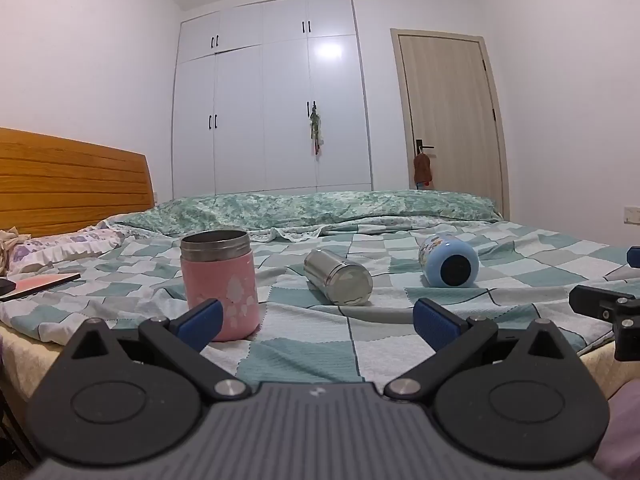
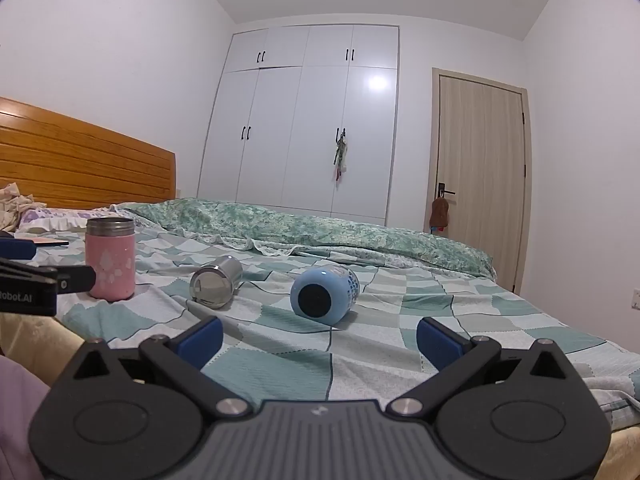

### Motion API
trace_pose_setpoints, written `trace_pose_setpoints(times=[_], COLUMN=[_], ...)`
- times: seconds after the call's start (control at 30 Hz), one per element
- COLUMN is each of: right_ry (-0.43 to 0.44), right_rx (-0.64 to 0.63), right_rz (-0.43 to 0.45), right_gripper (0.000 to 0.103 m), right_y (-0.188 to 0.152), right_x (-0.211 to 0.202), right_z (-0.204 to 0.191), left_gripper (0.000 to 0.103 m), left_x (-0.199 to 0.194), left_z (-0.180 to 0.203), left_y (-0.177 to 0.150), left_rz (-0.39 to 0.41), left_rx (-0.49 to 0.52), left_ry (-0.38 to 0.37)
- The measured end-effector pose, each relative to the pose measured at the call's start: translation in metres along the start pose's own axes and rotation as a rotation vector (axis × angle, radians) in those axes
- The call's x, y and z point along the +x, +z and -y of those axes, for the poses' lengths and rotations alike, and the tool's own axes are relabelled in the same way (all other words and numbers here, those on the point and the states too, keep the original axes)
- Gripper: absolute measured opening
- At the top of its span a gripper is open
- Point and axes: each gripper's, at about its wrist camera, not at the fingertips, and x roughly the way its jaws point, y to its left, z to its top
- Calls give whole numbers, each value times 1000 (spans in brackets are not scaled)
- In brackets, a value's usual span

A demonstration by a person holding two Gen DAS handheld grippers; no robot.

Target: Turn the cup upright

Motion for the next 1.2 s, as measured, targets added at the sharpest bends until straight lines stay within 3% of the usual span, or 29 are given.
trace_pose_setpoints(times=[1.2], right_ry=[0], right_rx=[-2], right_rz=[-1], right_gripper=[103], right_y=[0], right_x=[0], right_z=[-1], left_gripper=[103], left_x=[0], left_z=[3], left_y=[0], left_rz=[-2], left_rx=[0], left_ry=[-3])
